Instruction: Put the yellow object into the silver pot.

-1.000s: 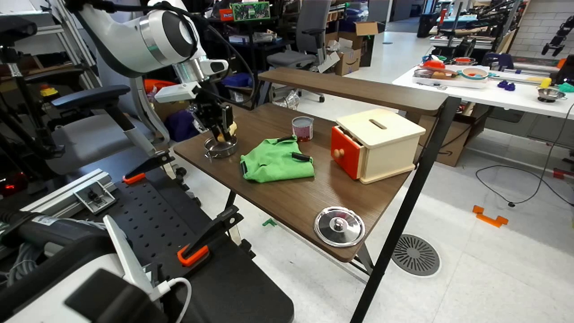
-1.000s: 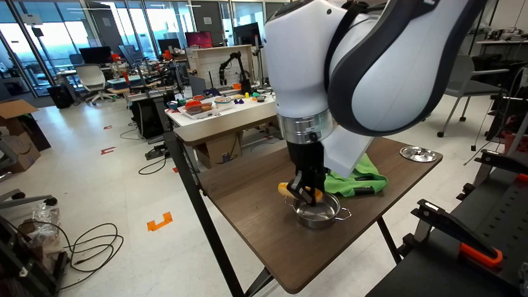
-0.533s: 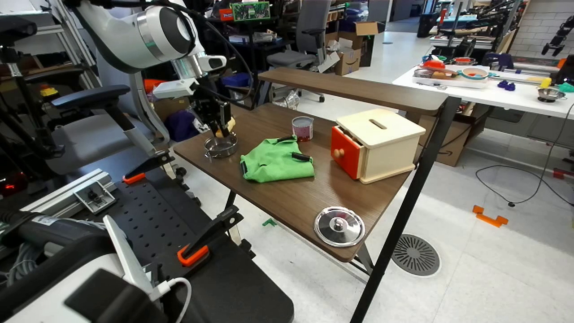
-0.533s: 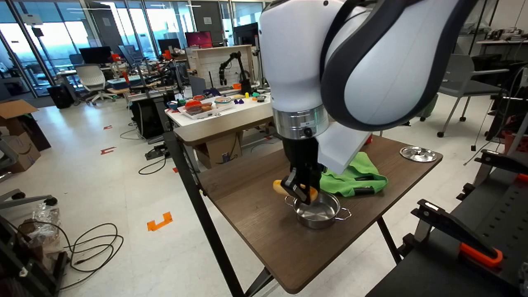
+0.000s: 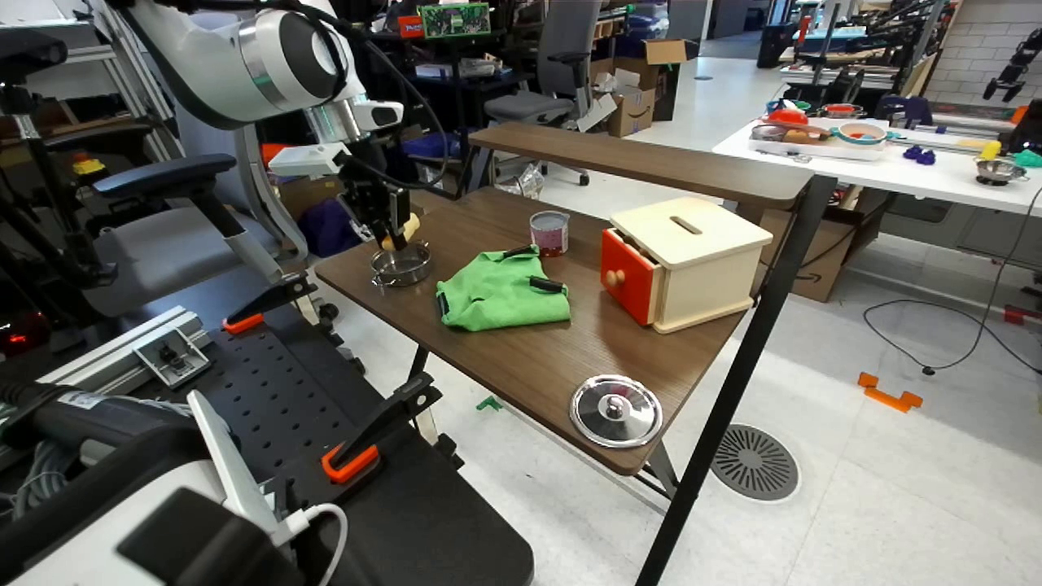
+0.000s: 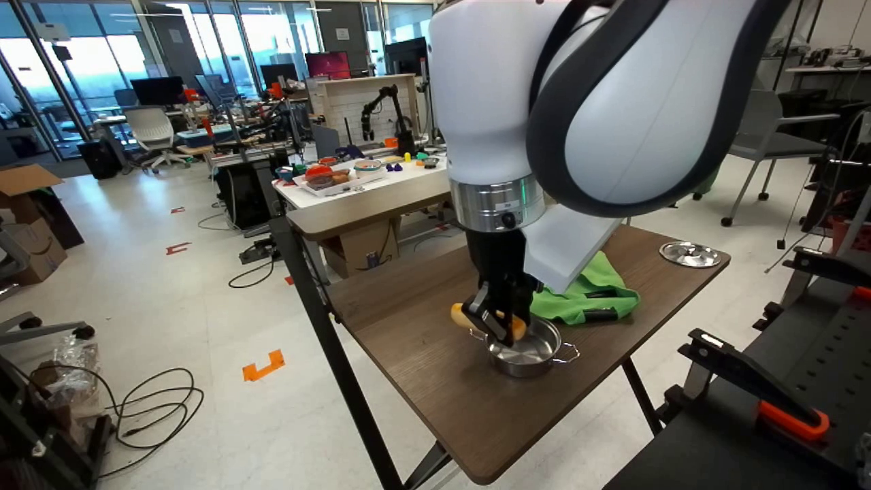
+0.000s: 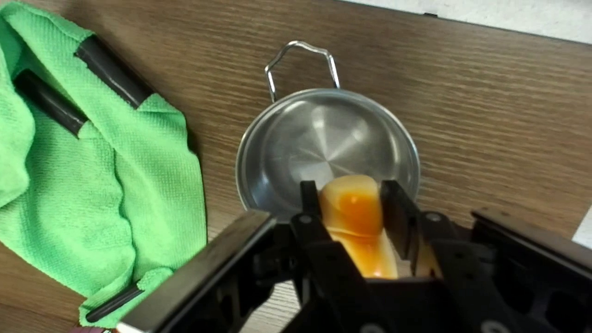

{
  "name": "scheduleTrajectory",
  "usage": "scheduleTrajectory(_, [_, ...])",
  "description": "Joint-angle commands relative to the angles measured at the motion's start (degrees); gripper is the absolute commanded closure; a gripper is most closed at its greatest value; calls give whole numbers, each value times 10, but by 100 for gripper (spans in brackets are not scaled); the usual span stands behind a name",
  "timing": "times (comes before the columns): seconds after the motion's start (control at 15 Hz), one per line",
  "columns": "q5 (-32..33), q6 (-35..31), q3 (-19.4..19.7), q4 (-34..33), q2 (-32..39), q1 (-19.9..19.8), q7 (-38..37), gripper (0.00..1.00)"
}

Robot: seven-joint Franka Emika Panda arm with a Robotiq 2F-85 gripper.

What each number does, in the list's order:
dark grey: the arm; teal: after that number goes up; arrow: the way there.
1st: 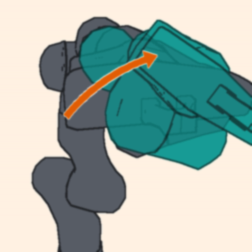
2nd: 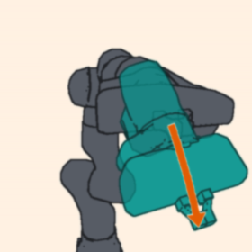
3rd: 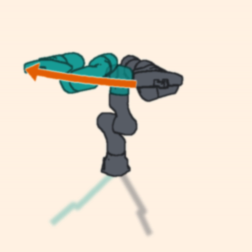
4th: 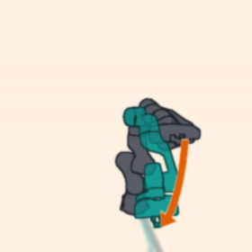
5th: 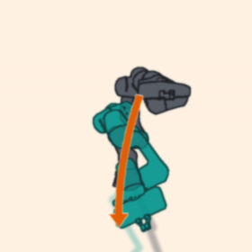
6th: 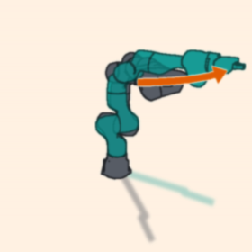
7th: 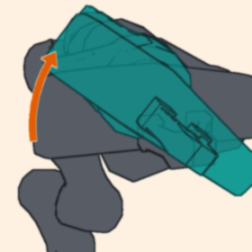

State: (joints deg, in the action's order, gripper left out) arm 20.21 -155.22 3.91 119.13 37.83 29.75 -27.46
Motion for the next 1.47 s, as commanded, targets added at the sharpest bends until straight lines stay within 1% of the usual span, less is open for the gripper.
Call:
scheduleTrajectory(0.0, [-18, -2, -6, 19, -12, -5, 14, 87])
scheduleTrajectory(0.27, [-21, 0, 1, 24, -10, -6, 12, 87])
scheduleTrajectory(0.33, [-22, 3, 2, 24, -9, -6, 13, 68])
scheduleTrajectory(0.4, [-24, 6, 0, 25, -9, -9, 18, 37])
scheduleTrajectory(0.47, [-24, 6, 2, 25, -7, -8, 18, 35])
scheduleTrajectory(0.53, [-24, 6, 2, 26, -7, -9, 19, 30])
scheduleTrajectory(0.8, [-24, 9, 2, 27, -10, -12, 23, 1])
scheduleTrajectory(0.93, [-26, 17, 2, 24, -18, -14, 25, 0])
scheduleTrajectory(1.2, [-45, 22, -13, 29, -62, -37, 45, 0])
scheduleTrajectory(1.27, [-31, 3, 4, 18, -25, -16, 20, 0])
scheduleTrajectory(1.4, [-34, 10, -2, 19, -45, -27, 29, 0])
